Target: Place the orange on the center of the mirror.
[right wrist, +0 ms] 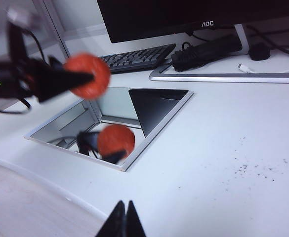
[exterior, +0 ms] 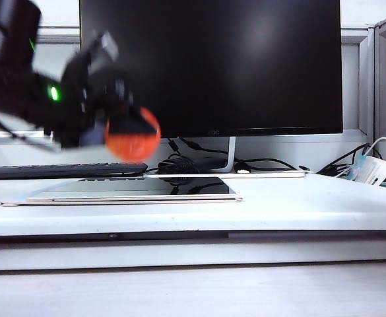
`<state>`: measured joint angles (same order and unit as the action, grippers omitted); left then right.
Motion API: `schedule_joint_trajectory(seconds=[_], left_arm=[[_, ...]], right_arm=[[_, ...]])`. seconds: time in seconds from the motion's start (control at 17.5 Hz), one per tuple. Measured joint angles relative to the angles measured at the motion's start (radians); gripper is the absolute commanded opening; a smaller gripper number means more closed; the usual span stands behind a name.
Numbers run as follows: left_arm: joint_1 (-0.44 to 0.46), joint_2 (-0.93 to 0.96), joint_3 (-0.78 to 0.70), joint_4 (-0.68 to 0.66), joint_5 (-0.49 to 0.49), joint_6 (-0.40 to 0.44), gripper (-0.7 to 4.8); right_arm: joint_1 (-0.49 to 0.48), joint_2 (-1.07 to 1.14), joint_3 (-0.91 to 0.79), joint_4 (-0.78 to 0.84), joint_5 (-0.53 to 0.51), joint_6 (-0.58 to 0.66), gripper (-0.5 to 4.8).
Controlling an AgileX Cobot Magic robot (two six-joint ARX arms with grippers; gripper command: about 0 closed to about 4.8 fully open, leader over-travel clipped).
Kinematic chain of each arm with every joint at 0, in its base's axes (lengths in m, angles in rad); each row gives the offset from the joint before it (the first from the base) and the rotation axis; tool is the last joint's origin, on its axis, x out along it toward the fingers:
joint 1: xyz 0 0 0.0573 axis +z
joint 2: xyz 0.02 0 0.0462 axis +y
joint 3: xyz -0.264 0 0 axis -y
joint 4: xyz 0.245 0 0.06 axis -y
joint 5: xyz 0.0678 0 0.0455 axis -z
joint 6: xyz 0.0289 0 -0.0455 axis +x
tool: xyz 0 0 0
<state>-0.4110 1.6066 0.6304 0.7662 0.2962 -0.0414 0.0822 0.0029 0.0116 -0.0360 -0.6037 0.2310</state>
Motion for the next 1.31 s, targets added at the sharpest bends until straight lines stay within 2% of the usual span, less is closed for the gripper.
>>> schedule_joint_trajectory(seconds=[0.23, 0.34, 0.63, 0.68, 0.74, 0.8, 0.97, 1.14, 1.31], left_arm=[[-0.008, 0.040, 0.002, -0.033, -0.004, 0.000, -0.03], [-0.008, 0.040, 0.002, -0.035, -0.005, 0.000, 0.84], [-0.008, 0.040, 0.005, -0.064, -0.005, 0.000, 0.96], [-0.008, 0.040, 0.006, -0.064, -0.005, 0.000, 1.29], [-0.008, 0.040, 0.006, -0.063, -0.005, 0.000, 1.95], [-0.008, 0.040, 0.006, -0.060, -0.001, 0.000, 2.13], [-0.008, 0.040, 0.005, -0.032, 0.011, 0.000, 2.16], [-0.008, 0.040, 0.005, 0.000, 0.014, 0.000, 2.47], [-0.008, 0.040, 0.005, -0.001, 0.014, 0.000, 2.47]], right_arm=[[0.000, 0.000, 0.000, 0.001, 0.000, 0.000, 0.00], [0.000, 0.000, 0.000, 0.001, 0.000, 0.000, 0.00], [0.000, 0.000, 0.000, 0.001, 0.000, 0.000, -0.01], [0.000, 0.000, 0.000, 0.001, 0.000, 0.000, -0.01], [0.000, 0.000, 0.000, 0.001, 0.000, 0.000, -0.01], [0.000, 0.000, 0.000, 0.001, 0.000, 0.000, 0.00], [0.000, 0.000, 0.000, 0.001, 0.000, 0.000, -0.01], [0.000, 0.000, 0.000, 0.001, 0.000, 0.000, 0.00], [0.000, 0.000, 0.000, 0.001, 0.000, 0.000, -0.01]])
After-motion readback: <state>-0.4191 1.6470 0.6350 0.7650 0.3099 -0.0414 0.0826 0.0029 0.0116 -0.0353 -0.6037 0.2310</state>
